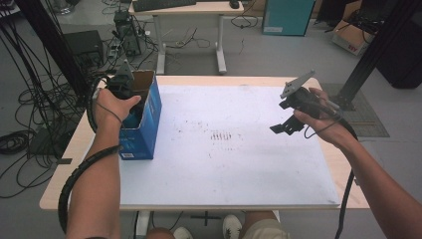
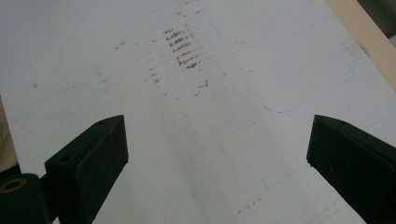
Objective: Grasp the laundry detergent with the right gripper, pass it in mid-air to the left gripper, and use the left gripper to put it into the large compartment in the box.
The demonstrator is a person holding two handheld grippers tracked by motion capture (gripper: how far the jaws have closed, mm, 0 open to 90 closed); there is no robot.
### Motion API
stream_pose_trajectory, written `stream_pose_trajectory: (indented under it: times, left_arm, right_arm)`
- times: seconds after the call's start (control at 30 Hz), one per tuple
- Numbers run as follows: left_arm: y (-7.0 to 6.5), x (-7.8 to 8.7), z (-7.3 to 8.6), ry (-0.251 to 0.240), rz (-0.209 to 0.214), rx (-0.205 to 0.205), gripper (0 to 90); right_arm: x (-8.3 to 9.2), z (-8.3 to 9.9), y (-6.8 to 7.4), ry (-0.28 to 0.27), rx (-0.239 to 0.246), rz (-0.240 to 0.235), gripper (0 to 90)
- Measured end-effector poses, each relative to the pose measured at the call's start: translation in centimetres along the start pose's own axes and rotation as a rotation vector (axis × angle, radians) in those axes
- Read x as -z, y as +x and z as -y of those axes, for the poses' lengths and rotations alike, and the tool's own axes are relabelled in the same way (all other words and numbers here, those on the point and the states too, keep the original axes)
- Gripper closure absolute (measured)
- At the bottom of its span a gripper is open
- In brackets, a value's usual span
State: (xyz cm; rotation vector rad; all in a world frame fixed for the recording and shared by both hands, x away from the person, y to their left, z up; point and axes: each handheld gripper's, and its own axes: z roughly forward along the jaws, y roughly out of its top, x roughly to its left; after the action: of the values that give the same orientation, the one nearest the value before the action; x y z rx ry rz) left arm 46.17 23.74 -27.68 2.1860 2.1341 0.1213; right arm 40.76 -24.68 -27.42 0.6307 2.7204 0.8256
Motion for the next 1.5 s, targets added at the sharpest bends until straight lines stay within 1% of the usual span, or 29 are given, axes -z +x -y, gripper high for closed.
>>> stream_pose_trajectory:
  times: [0.03, 0.17, 0.23, 0.27, 0.3, 0.4, 0.53, 0.57, 0.6, 0.63, 0.73, 0.77, 0.8, 0.83, 0.9, 0.93, 0.97, 1.1, 1.17, 1.27, 1.3, 1.5]
  left_arm:
    - [-0.02, 0.00, -0.01, 0.000, 0.000, 0.001, 36.9]
    - [0.03, -0.01, -0.02, 0.000, 0.002, 0.001, 36.9]
    - [0.04, 0.00, -0.02, 0.002, 0.003, 0.003, 36.8]
    - [0.04, -0.01, -0.02, 0.001, 0.003, 0.003, 36.8]
    - [0.04, -0.02, -0.02, 0.000, 0.003, 0.003, 36.8]
    - [0.05, -0.03, -0.05, 0.000, 0.003, 0.003, 36.8]
    - [0.10, -0.04, -0.05, 0.000, 0.005, 0.005, 36.8]
    - [0.11, -0.04, -0.05, -0.001, 0.005, 0.005, 36.7]
    - [0.12, -0.04, -0.06, 0.000, 0.006, 0.005, 36.8]
    - [0.12, -0.04, -0.06, 0.000, 0.006, 0.005, 36.7]
    - [0.12, -0.04, -0.05, -0.001, 0.006, 0.004, 36.8]
    - [0.11, -0.04, -0.05, -0.001, 0.005, 0.004, 36.8]
    - [0.12, -0.04, -0.05, 0.000, 0.005, 0.005, 36.7]
    - [0.13, -0.04, -0.06, 0.000, 0.006, 0.005, 36.7]
    - [0.14, -0.06, -0.06, -0.001, 0.006, 0.006, 36.7]
    - [0.14, -0.05, -0.06, 0.001, 0.006, 0.006, 36.7]
    - [0.15, -0.05, -0.07, 0.001, 0.007, 0.006, 36.7]
    - [0.22, -0.06, -0.07, 0.002, 0.009, 0.007, 36.7]
    - [0.23, -0.06, -0.06, 0.001, 0.009, 0.008, 36.7]
    - [0.21, -0.07, -0.07, 0.001, 0.008, 0.008, 36.6]
    - [0.19, -0.06, -0.08, 0.001, 0.007, 0.007, 36.7]
    - [0.23, -0.10, -0.06, 0.000, 0.006, 0.007, 36.6]
  right_arm:
    - [0.00, 0.02, -0.03, 0.002, 0.005, 0.000, 5.2]
    - [-0.11, 0.11, 0.06, -0.001, -0.006, 0.001, 5.2]
    - [-0.12, 0.17, -0.03, -0.001, 0.010, -0.001, 5.2]
    - [-0.16, 0.20, 0.07, -0.004, -0.006, 0.001, 5.2]
    - [-0.15, 0.24, 0.03, -0.001, 0.001, 0.000, 5.2]
    - [-0.21, 0.24, 0.12, -0.003, -0.010, 0.003, 5.2]
    - [-0.04, 0.19, 0.07, -0.006, -0.009, 0.006, 5.2]
    - [0.03, 0.13, 0.03, -0.006, -0.002, 0.005, 5.2]
    - [0.10, 0.09, 0.10, -0.005, -0.010, 0.008, 5.2]
    - [0.13, 0.03, 0.01, -0.008, 0.002, 0.006, 5.2]
    - [0.27, -0.02, -0.01, -0.008, -0.005, 0.010, 5.2]
    - [0.34, 0.01, -0.09, -0.008, 0.004, 0.010, 5.2]
    - [0.35, 0.03, -0.05, -0.010, -0.006, 0.013, 5.2]
    - [0.42, 0.09, -0.14, -0.008, 0.002, 0.013, 5.2]
    - [0.43, 0.18, -0.10, -0.014, -0.011, 0.019, 5.2]
    - [0.50, 0.25, -0.21, -0.006, 0.001, 0.016, 5.2]
    - [0.47, 0.27, -0.13, -0.010, -0.009, 0.017, 5.2]
    - [0.47, 0.36, -0.11, -0.007, 0.003, 0.017, 5.2]
    - [0.52, 0.34, -0.09, -0.006, -0.005, 0.018, 5.2]
    - [0.63, 0.29, -0.15, -0.010, 0.001, 0.021, 5.2]
    - [0.62, 0.23, -0.09, -0.012, -0.007, 0.022, 5.2]
    - [0.64, 0.12, -0.09, -0.008, -0.001, 0.021, 5.2]
